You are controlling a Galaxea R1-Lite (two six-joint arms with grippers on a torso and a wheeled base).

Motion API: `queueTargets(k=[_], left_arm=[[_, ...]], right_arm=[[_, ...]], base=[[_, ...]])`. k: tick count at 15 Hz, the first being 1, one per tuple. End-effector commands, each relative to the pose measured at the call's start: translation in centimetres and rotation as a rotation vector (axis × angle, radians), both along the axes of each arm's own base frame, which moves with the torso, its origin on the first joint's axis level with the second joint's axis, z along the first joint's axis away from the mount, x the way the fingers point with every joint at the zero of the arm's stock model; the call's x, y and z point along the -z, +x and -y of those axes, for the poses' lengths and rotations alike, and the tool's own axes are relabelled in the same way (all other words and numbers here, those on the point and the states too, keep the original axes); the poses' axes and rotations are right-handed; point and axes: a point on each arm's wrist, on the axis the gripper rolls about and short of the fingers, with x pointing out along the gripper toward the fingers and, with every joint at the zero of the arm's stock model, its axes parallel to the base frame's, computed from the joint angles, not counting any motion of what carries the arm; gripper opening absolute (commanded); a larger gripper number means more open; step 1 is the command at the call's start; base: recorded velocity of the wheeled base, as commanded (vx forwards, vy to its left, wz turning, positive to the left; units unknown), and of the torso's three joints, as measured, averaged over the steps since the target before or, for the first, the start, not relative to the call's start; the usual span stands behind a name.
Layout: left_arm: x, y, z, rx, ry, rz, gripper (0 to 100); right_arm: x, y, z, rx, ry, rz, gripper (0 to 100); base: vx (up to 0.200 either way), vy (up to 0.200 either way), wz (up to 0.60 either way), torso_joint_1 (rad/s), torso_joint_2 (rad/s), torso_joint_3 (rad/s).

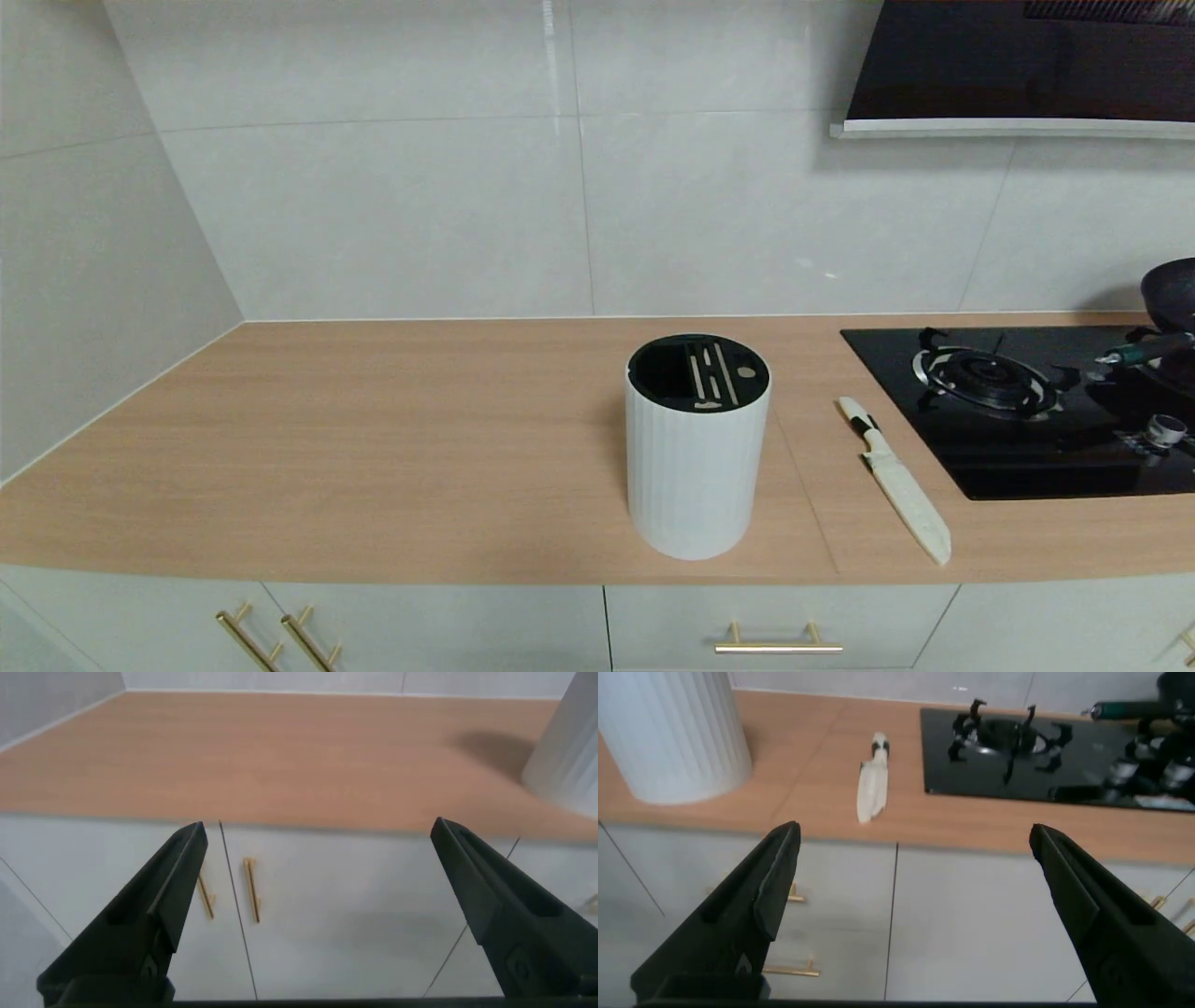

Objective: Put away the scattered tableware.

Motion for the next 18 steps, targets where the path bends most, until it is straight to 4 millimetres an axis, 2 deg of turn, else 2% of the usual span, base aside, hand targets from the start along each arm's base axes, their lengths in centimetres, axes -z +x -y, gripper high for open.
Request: queueTargets(k=[1,5,11,18], left_arm=[[-0.01,0.00,0.00,0.000,0.001,0.001,100],[-0.01,0.00,0.00,-0.001,-0.001,0.001,100],[-0.01,0.00,0.00,0.000,0.001,0.001,100],[0.01,0.00,0.00,-0.001,0.001,-0.001,100]], right_arm=[[-0.01,0.01,0.00,0.000,0.000,0.000,100],[-0.01,0.01,0.00,0.000,0.000,0.000,100],[-0.02,0.01,0.00,0.000,0.003,0.001,100],[-0.02,0.01,0.00,-0.002,-0.005,0.001,100]], base=[[0.000,0.000,0.00,0.271,-0.58,-0.305],[0.000,0.000,0.00,0.273,-0.57,-0.308],[0.000,0.000,0.00,0.189,-0.39,-0.198],[0.000,0.000,0.00,0.006,-0.01,-0.005]])
